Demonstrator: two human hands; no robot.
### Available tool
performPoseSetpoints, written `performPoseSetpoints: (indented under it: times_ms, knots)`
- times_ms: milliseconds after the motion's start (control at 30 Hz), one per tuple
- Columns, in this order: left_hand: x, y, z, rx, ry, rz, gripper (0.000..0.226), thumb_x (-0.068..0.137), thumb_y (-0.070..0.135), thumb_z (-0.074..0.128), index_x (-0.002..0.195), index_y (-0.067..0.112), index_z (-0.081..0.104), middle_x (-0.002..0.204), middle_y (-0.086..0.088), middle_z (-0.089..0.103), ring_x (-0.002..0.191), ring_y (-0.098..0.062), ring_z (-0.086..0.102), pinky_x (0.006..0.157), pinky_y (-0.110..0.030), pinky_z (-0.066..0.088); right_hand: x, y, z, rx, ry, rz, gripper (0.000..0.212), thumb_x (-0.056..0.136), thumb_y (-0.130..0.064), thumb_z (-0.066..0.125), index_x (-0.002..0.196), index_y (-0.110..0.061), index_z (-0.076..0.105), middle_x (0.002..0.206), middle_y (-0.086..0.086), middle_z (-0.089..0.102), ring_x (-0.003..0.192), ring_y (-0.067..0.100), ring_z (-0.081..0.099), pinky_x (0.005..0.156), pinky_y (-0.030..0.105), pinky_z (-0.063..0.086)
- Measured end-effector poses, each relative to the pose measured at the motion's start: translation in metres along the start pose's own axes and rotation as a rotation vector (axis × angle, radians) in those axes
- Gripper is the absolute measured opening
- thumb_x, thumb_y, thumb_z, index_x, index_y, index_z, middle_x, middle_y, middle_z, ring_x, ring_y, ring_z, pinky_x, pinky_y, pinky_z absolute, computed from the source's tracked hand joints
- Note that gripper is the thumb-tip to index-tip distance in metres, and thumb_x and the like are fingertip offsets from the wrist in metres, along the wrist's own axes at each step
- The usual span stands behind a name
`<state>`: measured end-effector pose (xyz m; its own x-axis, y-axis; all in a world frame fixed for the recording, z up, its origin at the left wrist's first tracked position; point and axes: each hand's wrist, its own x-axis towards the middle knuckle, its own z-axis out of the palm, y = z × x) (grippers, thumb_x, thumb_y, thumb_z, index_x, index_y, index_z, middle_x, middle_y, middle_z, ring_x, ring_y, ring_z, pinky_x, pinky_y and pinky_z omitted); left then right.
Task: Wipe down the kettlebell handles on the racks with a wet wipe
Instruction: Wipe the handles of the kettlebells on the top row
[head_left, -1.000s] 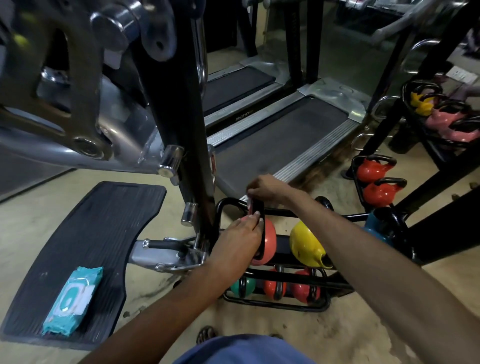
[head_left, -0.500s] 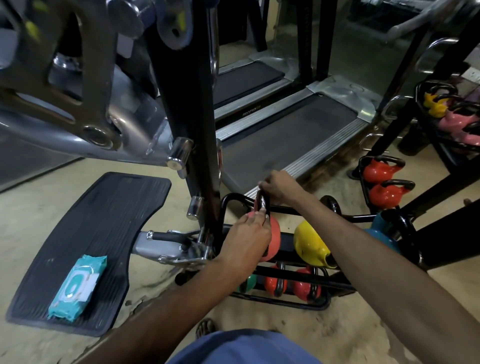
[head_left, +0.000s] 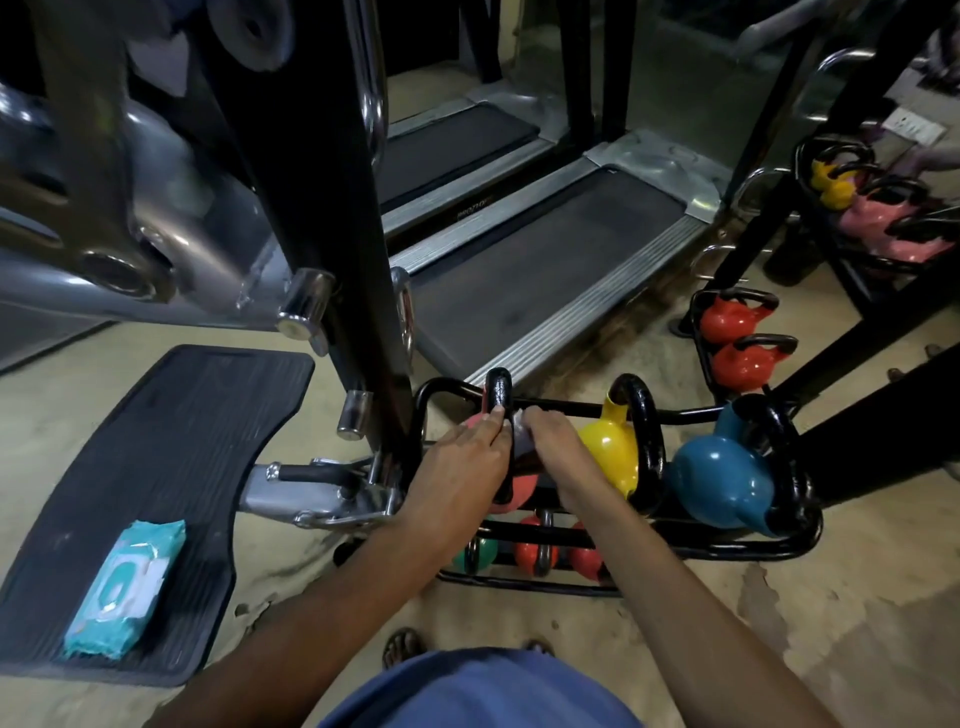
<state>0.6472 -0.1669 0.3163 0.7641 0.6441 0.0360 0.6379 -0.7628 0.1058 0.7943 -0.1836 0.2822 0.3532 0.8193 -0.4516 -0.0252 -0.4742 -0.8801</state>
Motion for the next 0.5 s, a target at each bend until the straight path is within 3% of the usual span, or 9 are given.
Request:
performPoseSetpoints:
  times_ms: [133,233,300,367,433,500]
  knots:
    - [-0.002,0.000,0.002,0.005,0.001,0.002,0.074,0.086,0.014,0.073,0.151,0.007,0.040,0.158,-0.013,0.037,0.133,-0.022,0.052,0.113,-0.030,0.037,0.033,-0.021,-0.001,0.009,0.091,0.010,0.025,0.095,-0.012,0.051,0.073,-0.020,0.059,0.076,0.002,0.061,0.076,0.021,0.059,0.081,0.045,0.053]
    - [-0.010,0.001,0.010,0.003,-0.035,0.018,0.085,0.092,0.020,0.066,0.158,0.003,0.015,0.166,-0.018,0.012,0.150,-0.028,0.025,0.123,-0.038,0.019,0.022,-0.006,0.009,-0.111,0.194,-0.144,0.033,0.095,-0.017,0.054,0.062,-0.019,0.057,0.063,-0.002,0.056,0.062,0.016,0.050,0.065,0.040,0.043]
    - [-0.020,0.005,0.016,0.014,-0.040,0.018,0.087,0.092,0.021,0.061,0.158,0.000,0.008,0.166,-0.021,0.003,0.154,-0.031,0.008,0.126,-0.043,0.012,-0.007,0.012,0.015,-0.268,0.298,-0.317,0.024,0.101,-0.027,0.056,0.085,-0.023,0.073,0.077,-0.013,0.069,0.071,0.004,0.062,0.067,0.030,0.049]
    - [-0.030,0.011,0.022,0.011,-0.046,0.019,0.089,0.088,0.025,0.062,0.158,-0.001,0.012,0.166,-0.022,0.006,0.154,-0.032,0.006,0.125,-0.047,0.012,-0.022,0.018,0.017,-0.349,0.386,-0.489,0.019,0.103,-0.028,0.058,0.109,-0.025,0.075,0.096,-0.014,0.075,0.086,-0.001,0.067,0.076,0.019,0.053]
    - [-0.039,0.016,0.028,0.011,-0.066,0.051,0.088,0.090,0.032,0.060,0.157,0.000,0.014,0.166,-0.021,0.004,0.154,-0.031,0.004,0.124,-0.048,0.011,-0.006,0.015,0.013,-0.419,0.389,-0.610,0.022,0.106,-0.030,0.056,0.116,-0.023,0.074,0.104,-0.013,0.076,0.093,-0.002,0.067,0.082,0.014,0.051]
    - [-0.045,0.017,0.029,0.019,-0.086,0.058,0.086,0.094,0.032,0.057,0.158,-0.001,0.009,0.166,-0.020,-0.002,0.155,-0.031,0.001,0.125,-0.048,0.006,0.021,0.004,0.005,-0.537,0.325,-0.654,0.028,0.108,-0.039,0.051,0.111,-0.023,0.074,0.101,-0.009,0.076,0.089,0.002,0.067,0.079,0.019,0.051]
